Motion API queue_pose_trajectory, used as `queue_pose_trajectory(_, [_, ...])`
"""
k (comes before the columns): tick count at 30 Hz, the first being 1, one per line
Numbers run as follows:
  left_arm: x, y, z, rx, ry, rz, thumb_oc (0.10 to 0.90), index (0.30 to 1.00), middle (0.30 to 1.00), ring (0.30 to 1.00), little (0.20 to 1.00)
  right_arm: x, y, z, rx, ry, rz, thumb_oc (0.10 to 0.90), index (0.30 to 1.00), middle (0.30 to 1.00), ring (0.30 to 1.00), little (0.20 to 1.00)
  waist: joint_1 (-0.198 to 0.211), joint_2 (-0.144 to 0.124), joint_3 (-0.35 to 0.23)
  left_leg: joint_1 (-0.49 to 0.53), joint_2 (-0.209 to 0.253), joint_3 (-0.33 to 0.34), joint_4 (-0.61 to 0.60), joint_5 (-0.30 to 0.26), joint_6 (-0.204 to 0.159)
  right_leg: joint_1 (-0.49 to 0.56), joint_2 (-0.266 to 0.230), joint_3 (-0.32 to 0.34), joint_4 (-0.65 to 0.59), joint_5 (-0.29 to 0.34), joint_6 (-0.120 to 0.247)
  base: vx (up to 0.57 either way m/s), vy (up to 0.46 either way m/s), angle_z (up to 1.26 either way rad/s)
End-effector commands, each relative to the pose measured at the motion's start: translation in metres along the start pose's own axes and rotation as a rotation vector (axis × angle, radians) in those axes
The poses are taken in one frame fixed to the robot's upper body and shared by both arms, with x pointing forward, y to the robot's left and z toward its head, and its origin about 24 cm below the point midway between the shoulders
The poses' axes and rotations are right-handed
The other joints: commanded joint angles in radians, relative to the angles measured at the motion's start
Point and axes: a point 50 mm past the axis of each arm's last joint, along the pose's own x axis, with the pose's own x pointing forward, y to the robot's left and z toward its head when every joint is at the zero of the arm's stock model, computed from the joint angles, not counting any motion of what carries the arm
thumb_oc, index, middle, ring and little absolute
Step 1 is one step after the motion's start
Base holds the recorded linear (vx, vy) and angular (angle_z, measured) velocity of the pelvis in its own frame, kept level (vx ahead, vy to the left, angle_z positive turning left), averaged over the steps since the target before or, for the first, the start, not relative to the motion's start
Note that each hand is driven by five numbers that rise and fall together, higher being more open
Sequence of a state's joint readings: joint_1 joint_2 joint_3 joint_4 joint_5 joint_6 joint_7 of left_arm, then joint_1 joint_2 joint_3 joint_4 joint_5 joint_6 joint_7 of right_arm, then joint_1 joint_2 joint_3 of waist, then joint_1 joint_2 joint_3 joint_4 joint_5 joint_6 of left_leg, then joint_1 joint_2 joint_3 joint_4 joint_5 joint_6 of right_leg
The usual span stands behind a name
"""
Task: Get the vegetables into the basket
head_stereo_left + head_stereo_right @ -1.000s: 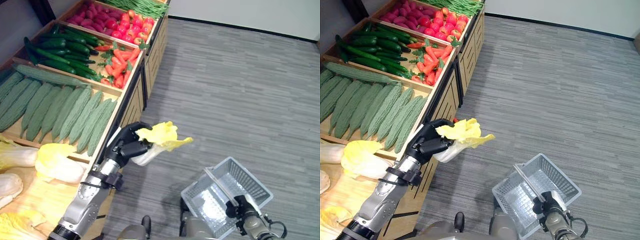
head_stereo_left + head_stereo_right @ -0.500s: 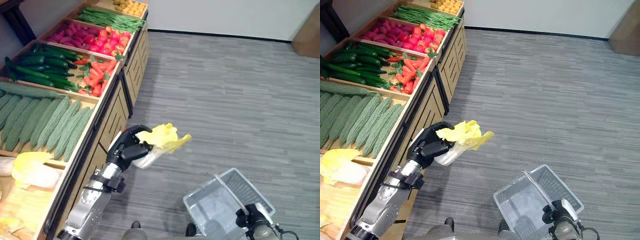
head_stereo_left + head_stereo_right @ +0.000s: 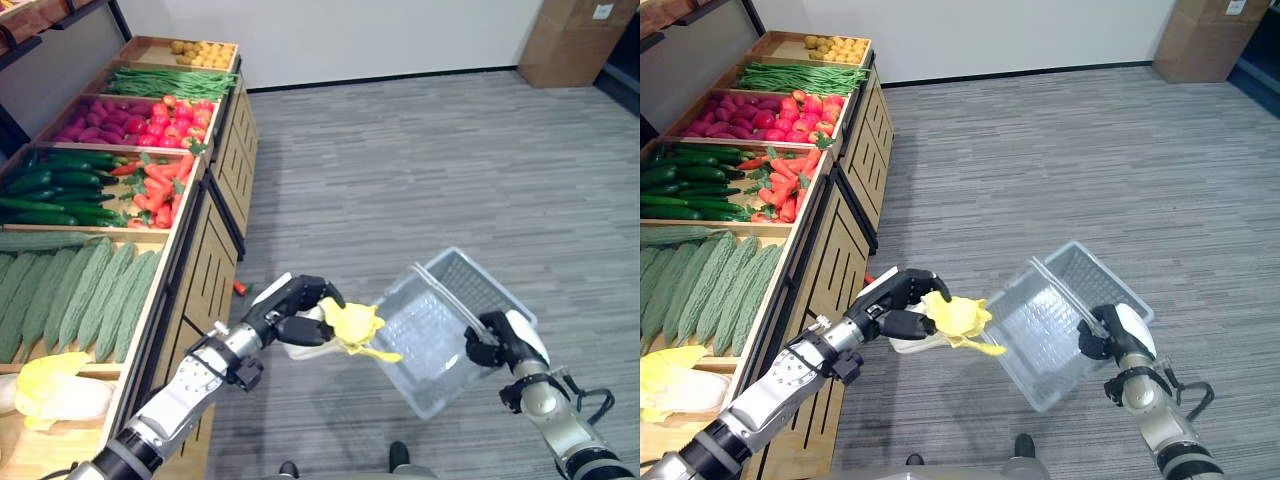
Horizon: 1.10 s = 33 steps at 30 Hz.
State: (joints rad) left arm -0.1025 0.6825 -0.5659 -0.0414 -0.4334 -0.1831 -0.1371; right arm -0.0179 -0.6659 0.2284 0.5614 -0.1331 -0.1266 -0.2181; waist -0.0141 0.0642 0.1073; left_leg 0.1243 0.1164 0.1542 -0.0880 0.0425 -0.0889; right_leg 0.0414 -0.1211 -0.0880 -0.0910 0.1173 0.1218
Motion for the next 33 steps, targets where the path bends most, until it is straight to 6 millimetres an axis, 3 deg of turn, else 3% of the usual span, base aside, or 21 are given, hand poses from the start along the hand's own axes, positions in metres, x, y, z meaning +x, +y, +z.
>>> queue_pose_trajectory(1, [0.023, 0.008, 0.054, 0.225, -0.255, -0.072, 0.4, 0.3, 0.3, 0.3, 0.3, 0.03, -0.056, 0.071, 0.012, -0.307, -0.172, 0.4, 0.3, 0.3, 0.3, 0.3, 0.014, -0.075, -0.056, -0.043, -0.008, -0.045, 0.001, -0.007, -0.005, 0.03, -0.029, -0.05, 0.004, -0.054, 0.044, 0.0, 0.0, 0.0])
queue_pose_trajectory(6, [0.045, 0.0, 0.053, 0.364, -0.25, -0.098, 0.4, 0.3, 0.3, 0.3, 0.3, 0.044, -0.06, 0.122, 0.0, -0.462, -0.156, 0.4, 0.3, 0.3, 0.3, 0.3, 0.012, -0.078, -0.07, -0.033, -0.01, -0.03, 0.001, -0.017, -0.004, 0.029, -0.031, -0.033, 0.004, -0.05, 0.048, 0.01, 0.008, -0.07])
queue_pose_trajectory(14, [0.064, -0.003, 0.035, 0.431, -0.177, -0.042, 0.4, 0.3, 0.3, 0.3, 0.3, 0.05, -0.048, 0.156, 0.086, -0.535, -0.124, 0.4, 0.3, 0.3, 0.3, 0.3, 0.011, -0.076, -0.077, -0.028, -0.008, -0.025, 0.001, -0.019, -0.005, 0.032, -0.032, -0.029, 0.004, -0.05, 0.045, 0.0, 0.001, -0.02])
queue_pose_trajectory(19, [0.071, -0.004, 0.019, 0.475, -0.106, 0.005, 0.4, 0.3, 0.3, 0.3, 0.3, 0.04, -0.028, 0.184, 0.184, -0.645, -0.043, 0.4, 0.3, 0.3, 0.3, 0.3, 0.005, -0.074, -0.077, -0.025, -0.004, -0.022, 0.001, -0.02, -0.005, 0.033, -0.029, -0.026, 0.004, -0.051, 0.043, 0.0, -0.001, -0.01])
queue_pose_trajectory(24, [0.069, -0.008, 0.001, 0.475, -0.045, 0.014, 0.4, 0.3, 0.3, 0.3, 0.3, 0.026, -0.014, 0.195, 0.285, -0.714, 0.008, 0.4, 0.3, 0.3, 0.3, 0.3, -0.001, -0.074, -0.08, -0.02, -0.001, -0.015, 0.001, -0.021, -0.006, 0.036, -0.025, -0.023, 0.004, -0.055, 0.042, 0.0, -0.001, -0.01])
queue_pose_trajectory(31, [0.065, -0.014, -0.018, 0.477, 0.024, 0.029, 0.4, 0.3, 0.3, 0.3, 0.3, 0.017, -0.006, 0.197, 0.398, -0.731, 0.032, 0.4, 0.3, 0.3, 0.3, 0.3, -0.007, -0.075, -0.085, -0.012, 0.004, -0.009, 0.001, -0.023, -0.006, 0.038, -0.02, -0.017, 0.004, -0.057, 0.041, 0.0, -0.001, -0.01])
queue_pose_trajectory(32, [0.065, -0.014, -0.018, 0.477, 0.023, 0.028, 0.555, 0.517, 0.517, 0.517, 0.517, 0.017, -0.006, 0.197, 0.398, -0.731, 0.032, 0.4, 0.3, 0.3, 0.3, 0.3, -0.006, -0.075, -0.086, -0.012, 0.004, -0.009, 0.001, -0.023, -0.006, 0.038, -0.02, -0.017, 0.004, -0.057, 0.041, 0.0, -0.008, -0.04])
queue_pose_trajectory(33, [0.063, -0.014, -0.026, 0.498, 0.06, 0.039, 0.9, 1.0, 1.0, 1.0, 1.0, 0.015, -0.004, 0.196, 0.424, -0.731, 0.035, 0.4, 0.3, 0.3, 0.3, 0.3, -0.007, -0.077, -0.087, -0.011, 0.004, -0.007, 0.001, -0.023, -0.007, 0.039, -0.019, -0.017, 0.004, -0.057, 0.042, 0.0, -0.006, -0.03])
